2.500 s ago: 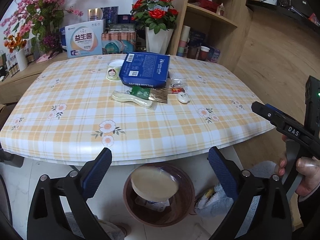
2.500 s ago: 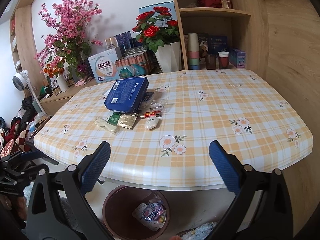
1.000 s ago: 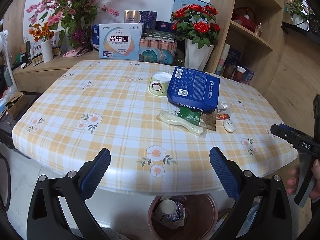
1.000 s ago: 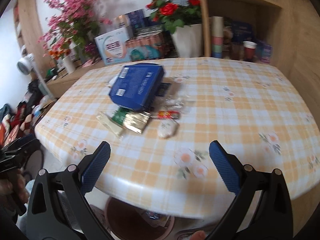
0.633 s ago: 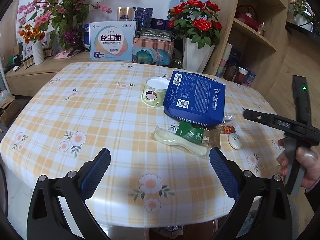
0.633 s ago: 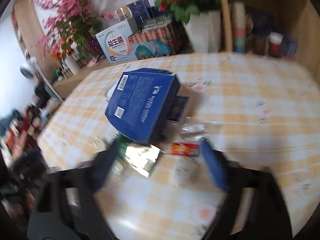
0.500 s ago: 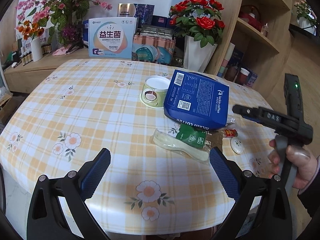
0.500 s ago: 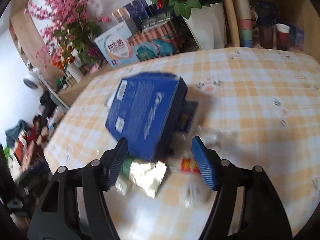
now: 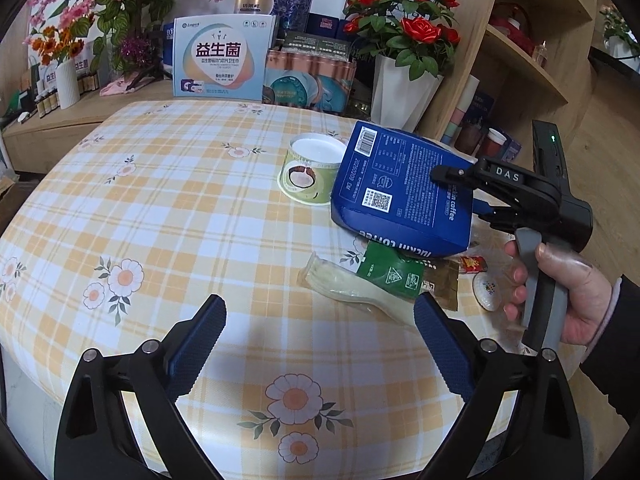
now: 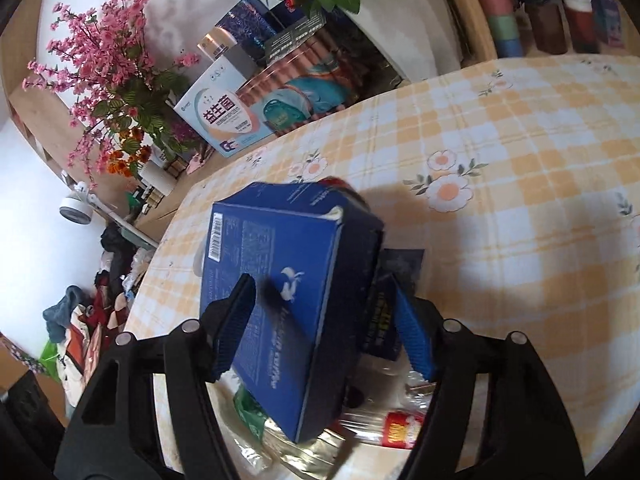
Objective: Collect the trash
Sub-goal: 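Grasp the blue coffee box with the right tool and lift it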
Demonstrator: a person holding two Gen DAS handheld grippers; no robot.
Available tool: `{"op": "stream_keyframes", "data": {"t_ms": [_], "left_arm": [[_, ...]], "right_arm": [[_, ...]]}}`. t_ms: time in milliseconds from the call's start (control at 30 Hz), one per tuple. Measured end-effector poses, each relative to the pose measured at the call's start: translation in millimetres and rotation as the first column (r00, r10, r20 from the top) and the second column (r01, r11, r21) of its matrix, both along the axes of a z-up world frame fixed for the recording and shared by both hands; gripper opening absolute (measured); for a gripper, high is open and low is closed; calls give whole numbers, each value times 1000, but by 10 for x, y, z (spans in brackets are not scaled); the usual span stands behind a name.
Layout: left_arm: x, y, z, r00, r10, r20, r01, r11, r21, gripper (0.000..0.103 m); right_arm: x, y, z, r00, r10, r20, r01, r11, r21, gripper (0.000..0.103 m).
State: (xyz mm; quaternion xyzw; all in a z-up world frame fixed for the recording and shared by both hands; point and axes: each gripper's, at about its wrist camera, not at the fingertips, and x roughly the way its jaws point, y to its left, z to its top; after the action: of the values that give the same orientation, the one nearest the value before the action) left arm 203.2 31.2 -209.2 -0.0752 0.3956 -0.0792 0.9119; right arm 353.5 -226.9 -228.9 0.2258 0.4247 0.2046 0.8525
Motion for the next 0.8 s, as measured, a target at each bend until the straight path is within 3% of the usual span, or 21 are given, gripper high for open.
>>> {"op": "stream_keyframes", "data": {"t_ms": [67, 167, 433, 667, 800], "left_arm": [[-2, -11, -15, 1000, -3, -6, 3, 1000, 0, 90], [-14, -24, -14, 1000, -2, -10, 2, 1000, -6, 89], [-45, -91, 55, 1000, -14, -6, 14, 1000, -3, 85], [-14, -292, -1, 998, -34, -50, 34, 999, 1, 79], [169, -460, -198, 990, -8, -141, 4, 1000, -30, 69]], "right_arm": [[-20, 39, -14, 1000, 12, -8, -12, 1000, 6, 59], [-97, 36, 15, 1000, 17, -4, -17, 998, 60, 52], [-486, -59, 474, 992, -10, 123, -8, 990, 144, 44], [-916, -270, 985, 949, -74, 306, 78, 997, 0, 43], [-1086, -467, 1090, 933, -117, 341, 150, 986, -72, 43]]}}
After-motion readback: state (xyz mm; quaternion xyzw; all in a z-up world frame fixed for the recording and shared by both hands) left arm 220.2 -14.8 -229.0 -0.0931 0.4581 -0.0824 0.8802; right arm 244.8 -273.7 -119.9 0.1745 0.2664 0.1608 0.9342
